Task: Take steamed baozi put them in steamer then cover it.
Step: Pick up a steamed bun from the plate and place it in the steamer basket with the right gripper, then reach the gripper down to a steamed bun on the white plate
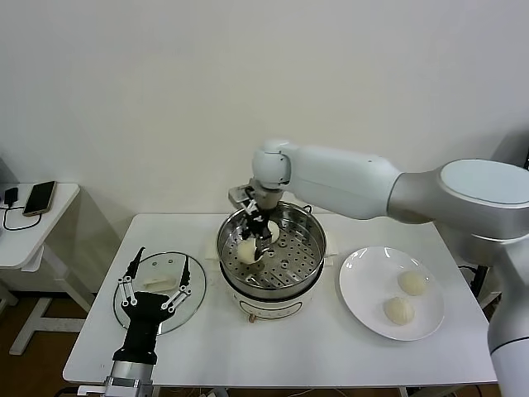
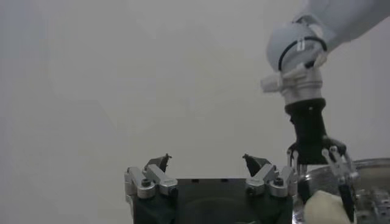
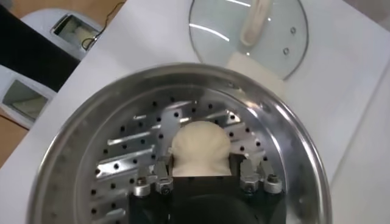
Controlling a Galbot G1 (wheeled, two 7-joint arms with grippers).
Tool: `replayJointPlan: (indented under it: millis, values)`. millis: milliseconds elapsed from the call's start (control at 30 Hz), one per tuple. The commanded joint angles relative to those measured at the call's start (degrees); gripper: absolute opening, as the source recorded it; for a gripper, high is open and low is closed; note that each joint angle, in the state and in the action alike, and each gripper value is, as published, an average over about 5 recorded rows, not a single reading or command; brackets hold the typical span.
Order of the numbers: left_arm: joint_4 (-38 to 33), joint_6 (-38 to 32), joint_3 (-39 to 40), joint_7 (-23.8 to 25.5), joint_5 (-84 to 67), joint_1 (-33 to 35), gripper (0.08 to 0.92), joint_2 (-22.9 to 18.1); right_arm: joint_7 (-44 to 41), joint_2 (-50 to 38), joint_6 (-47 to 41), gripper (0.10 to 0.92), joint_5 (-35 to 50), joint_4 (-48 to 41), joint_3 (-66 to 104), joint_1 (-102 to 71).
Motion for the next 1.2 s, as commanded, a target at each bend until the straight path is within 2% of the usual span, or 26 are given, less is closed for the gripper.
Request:
replayJointPlan:
  millis: [33, 233, 400, 533, 667, 867, 1033, 1200]
  values:
    - [0.04, -0.05, -0.03, -0.05, -0.03, -0.01, 0.823, 0.01, 1.31, 3.2, -0.58, 0.628, 0.03, -1.99, -1.09, -1.11]
    - [0.07, -0.07, -0.18, -0.12, -0.03, 0.05, 0.823, 0.07, 1.93, 2.99, -0.62, 0.658, -0.47, -1.98, -1.18, -1.54]
    - [0.07, -0.04, -0.32, -0.17, -0.09, 0.03, 0.823, 0.11, 2.02, 1.64, -0.6, 0.779, -0.49, -0.24, -0.61, -0.07]
    - [0.04, 0.12, -0.27, -0.18, -0.13, -0.07, 0.823, 0.18, -0.14, -2.77, 0.08, 0.819, -1.35, 3.82, 1.39, 3.24]
    - [0.01, 0.28, -0.1, -0.15, -0.11, -0.21, 0.823, 0.19, -6.66, -11.38, 3.14, 0.822, -6.48, 8.11, 8.63, 4.97]
    - [-0.16, 0.49, 0.14, -0.08, -0.01, -0.3, 0.823, 0.2, -16.93, -29.65, 8.68, 0.823, -13.19, 13.42, 17.12, 4.76]
    - [-0.19, 0.4, 0.28, -0.09, 0.03, -0.18, 0.823, 0.61, -17.99, -43.57, 11.81, 0.823, -14.41, 14.75, 18.31, 1.58]
    - [-0.25, 0.45, 0.87, -0.06, 0.14, -0.31, 0.823, 0.74, -17.99, -51.12, 15.25, 0.823, -17.55, 13.78, 20.92, -5.53]
